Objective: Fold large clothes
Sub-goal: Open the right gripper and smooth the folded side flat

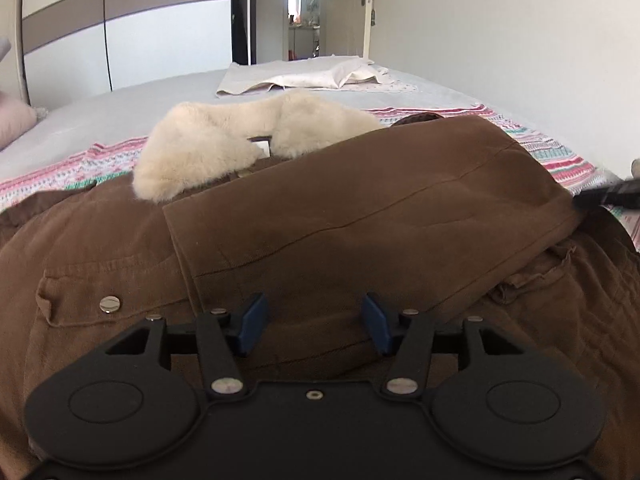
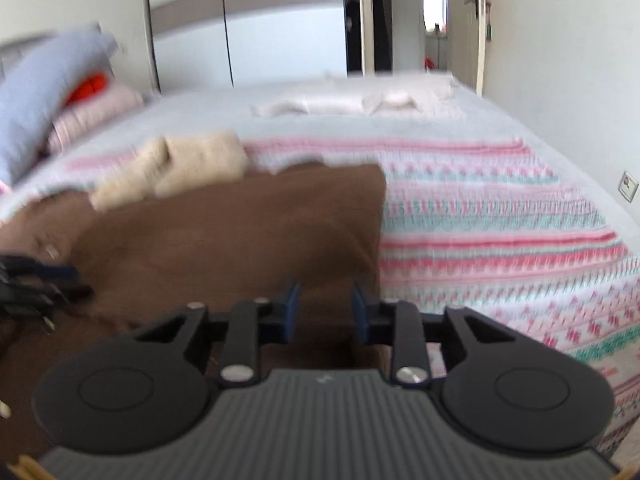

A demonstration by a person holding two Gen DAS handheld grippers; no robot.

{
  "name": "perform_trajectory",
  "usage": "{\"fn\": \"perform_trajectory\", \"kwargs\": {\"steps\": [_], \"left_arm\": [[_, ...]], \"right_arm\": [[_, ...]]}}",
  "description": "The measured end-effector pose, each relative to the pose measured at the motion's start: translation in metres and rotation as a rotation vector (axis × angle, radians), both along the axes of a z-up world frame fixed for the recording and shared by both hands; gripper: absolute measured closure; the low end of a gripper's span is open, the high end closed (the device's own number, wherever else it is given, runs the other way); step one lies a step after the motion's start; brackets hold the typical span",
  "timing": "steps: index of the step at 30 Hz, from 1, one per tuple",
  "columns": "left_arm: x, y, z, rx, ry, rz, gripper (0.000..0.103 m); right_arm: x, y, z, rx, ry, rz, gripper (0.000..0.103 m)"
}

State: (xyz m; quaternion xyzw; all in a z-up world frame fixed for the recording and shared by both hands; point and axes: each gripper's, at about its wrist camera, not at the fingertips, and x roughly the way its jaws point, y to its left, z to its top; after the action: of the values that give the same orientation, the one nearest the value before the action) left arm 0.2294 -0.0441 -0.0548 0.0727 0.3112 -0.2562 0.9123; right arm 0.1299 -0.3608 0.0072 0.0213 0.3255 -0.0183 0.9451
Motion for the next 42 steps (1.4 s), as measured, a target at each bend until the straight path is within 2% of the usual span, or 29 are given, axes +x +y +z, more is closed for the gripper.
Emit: {"fn": "perform_trajectory", "kwargs": {"steps": [1, 2, 4, 8, 9, 10, 12, 14, 16, 17, 18, 19, 21, 26, 30, 37, 42], "left_arm": [[-0.001, 0.0, 0.0, 0.0, 0.001, 0.0, 0.049], [-0.001, 0.0, 0.001, -0.002, 0.004, 0.002, 0.049], [-0.002, 0.003, 0.004, -0.011, 0.011, 0.016, 0.046], [-0.015, 0.018, 0.021, -0.02, -0.008, 0.071, 0.022], [-0.019, 0.024, 0.026, -0.023, -0.018, 0.076, 0.02], [-0.024, 0.03, 0.03, -0.026, -0.022, 0.084, 0.017], [-0.032, 0.044, 0.038, -0.032, -0.01, 0.116, 0.014], [-0.039, 0.06, 0.047, -0.053, 0.006, 0.152, 0.006], [-0.046, 0.079, 0.054, -0.083, 0.02, 0.194, 0.0], [-0.05, 0.089, 0.057, -0.103, 0.028, 0.211, 0.0], [-0.054, 0.098, 0.06, -0.12, 0.038, 0.227, 0.0], [-0.057, 0.108, 0.062, -0.131, 0.048, 0.244, 0.0], [-0.063, 0.125, 0.065, -0.132, 0.059, 0.285, 0.0], [-0.078, 0.165, 0.068, -0.066, 0.02, 0.392, 0.0], [-0.083, 0.203, 0.065, -0.049, 0.01, 0.476, 0.0], [-0.088, 0.264, 0.054, -0.055, 0.012, 0.629, 0.0], [-0.092, 0.303, 0.044, -0.113, -0.007, 0.732, 0.0]], "right_arm": [[0.004, -0.003, -0.011, -0.011, 0.043, -0.025, 0.091], [0.004, -0.009, -0.019, 0.005, 0.067, -0.038, 0.092], [-0.001, -0.021, -0.024, 0.085, 0.043, -0.058, 0.093], [-0.014, -0.02, -0.006, 0.101, 0.045, -0.128, 0.088], [-0.021, -0.018, -0.001, 0.109, 0.038, -0.121, 0.079], [-0.025, -0.016, 0.004, 0.117, 0.032, -0.115, 0.064], [-0.037, -0.012, 0.014, 0.121, 0.03, -0.125, 0.054], [-0.043, -0.009, 0.021, 0.138, 0.043, -0.136, 0.052], [-0.051, -0.003, 0.028, 0.16, 0.048, -0.141, 0.042], [-0.054, 0.001, 0.031, 0.164, 0.044, -0.14, 0.039], [-0.057, 0.006, 0.035, 0.167, 0.037, -0.134, 0.03], [-0.059, 0.012, 0.037, 0.17, 0.029, -0.124, 0.015], [-0.062, 0.025, 0.04, 0.172, 0.017, -0.106, 0.006], [-0.062, 0.058, 0.044, 0.139, 0.029, -0.045, 0.004], [-0.06, 0.079, 0.042, 0.131, 0.039, -0.029, 0.003], [-0.058, 0.099, 0.028, 0.115, 0.064, -0.018, 0.001], [-0.059, 0.1, 0.016, 0.125, 0.093, -0.021, 0.001]]}}
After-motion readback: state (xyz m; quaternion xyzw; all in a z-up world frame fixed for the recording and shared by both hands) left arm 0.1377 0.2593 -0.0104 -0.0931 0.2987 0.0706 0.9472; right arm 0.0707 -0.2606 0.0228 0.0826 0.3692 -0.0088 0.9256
